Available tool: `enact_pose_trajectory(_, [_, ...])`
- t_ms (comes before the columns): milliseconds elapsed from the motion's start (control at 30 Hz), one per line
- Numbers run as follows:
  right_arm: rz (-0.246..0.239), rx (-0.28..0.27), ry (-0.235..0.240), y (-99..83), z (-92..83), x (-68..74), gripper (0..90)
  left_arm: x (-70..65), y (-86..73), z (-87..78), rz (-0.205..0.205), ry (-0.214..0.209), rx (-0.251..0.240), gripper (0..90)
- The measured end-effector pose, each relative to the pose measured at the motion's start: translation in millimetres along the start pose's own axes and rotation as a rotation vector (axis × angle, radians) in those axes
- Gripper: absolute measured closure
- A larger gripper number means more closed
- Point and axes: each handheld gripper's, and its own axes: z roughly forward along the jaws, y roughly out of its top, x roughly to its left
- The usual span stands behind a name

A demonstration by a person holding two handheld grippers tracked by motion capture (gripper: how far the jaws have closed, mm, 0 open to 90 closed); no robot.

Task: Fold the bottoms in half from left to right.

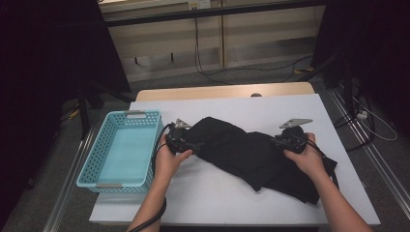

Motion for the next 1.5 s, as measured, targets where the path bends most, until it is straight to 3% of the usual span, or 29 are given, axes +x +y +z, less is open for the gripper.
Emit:
enact_pose_trajectory(33, [-0.005, 0.002, 0.014, 2.0, 2.5, 1.2, 85.4, 0.3, -0.1, -0.2, 0.002, -0.003, 0.006, 15.4])
enact_pose_trajectory(100, [-0.021, 0.024, 0.020, 6.5, 7.0, 3.9, 90.0, 0.0, -0.4, 0.2, 0.002, 0.001, 0.001, 15.4])
enact_pose_trajectory(167, [-0.060, 0.055, 0.006, 11.9, 11.1, 6.7, 90.0, 0.1, -0.3, -0.5, 0.000, -0.002, 0.001, 15.4])
enact_pose_trajectory(233, [-0.064, 0.053, 0.014, 18.7, 12.5, 7.6, 90.0, -0.5, -0.3, -0.7, -0.005, -0.004, -0.006, 15.4])
enact_pose_trajectory(433, [-0.003, -0.010, -0.020, 36.8, 14.8, 0.7, 90.0, 0.7, -0.1, -2.6, -0.004, -0.005, -0.011, 15.4])
enact_pose_trajectory(500, [0.025, -0.013, 0.038, 35.3, 17.7, -0.1, 90.0, 1.1, -0.4, -2.9, -0.009, -0.008, -0.012, 15.5])
enact_pose_trajectory(567, [0.007, 0.002, 0.029, 31.9, 16.5, 5.0, 81.4, 2.4, -0.1, -4.0, -0.001, -0.008, -0.008, 15.4])
enact_pose_trajectory(633, [0.024, -0.003, 0.068, 25.8, 12.4, 12.0, 70.1, 2.4, -0.4, -3.7, -0.002, -0.003, -0.012, 15.4])
enact_pose_trajectory(767, [-0.025, 0.005, 0.127, 11.9, -2.8, 30.6, 55.2, 1.4, -0.5, -4.7, -0.011, -0.007, -0.014, 15.4])
enact_pose_trajectory(900, [-0.077, 0.025, 0.188, -0.6, -17.9, 51.6, 52.1, -0.2, -0.2, -6.1, -0.002, 0.001, -0.016, 15.4])
enact_pose_trajectory(1000, [-0.105, 0.035, 0.230, -9.7, -23.4, 65.9, 54.2, -2.0, -0.6, -4.7, -0.002, -0.006, -0.010, 15.3])
enact_pose_trajectory(1067, [-0.141, 0.058, 0.200, -15.1, -19.4, 71.9, 56.4, -2.8, -0.7, -4.5, 0.003, -0.005, -0.007, 15.4])
enact_pose_trajectory(1133, [-0.141, 0.028, 0.199, -17.1, -15.5, 73.3, 61.5, -4.1, -0.7, -4.8, -0.005, -0.007, -0.010, 15.4])
enact_pose_trajectory(1267, [-0.193, 0.018, 0.194, -12.4, -10.4, 77.1, 89.4, -3.5, -0.1, -6.2, 0.003, -0.006, -0.009, 15.4])
enact_pose_trajectory(1367, [-0.189, 0.041, 0.203, -5.9, -7.6, 77.5, 90.0, -2.3, -1.0, -5.7, 0.003, -0.003, -0.009, 15.4])
enact_pose_trajectory(1500, [-0.145, 0.020, 0.205, 1.9, -1.0, 72.0, 90.0, -1.9, -1.0, -5.8, 0.003, -0.001, -0.008, 15.4])
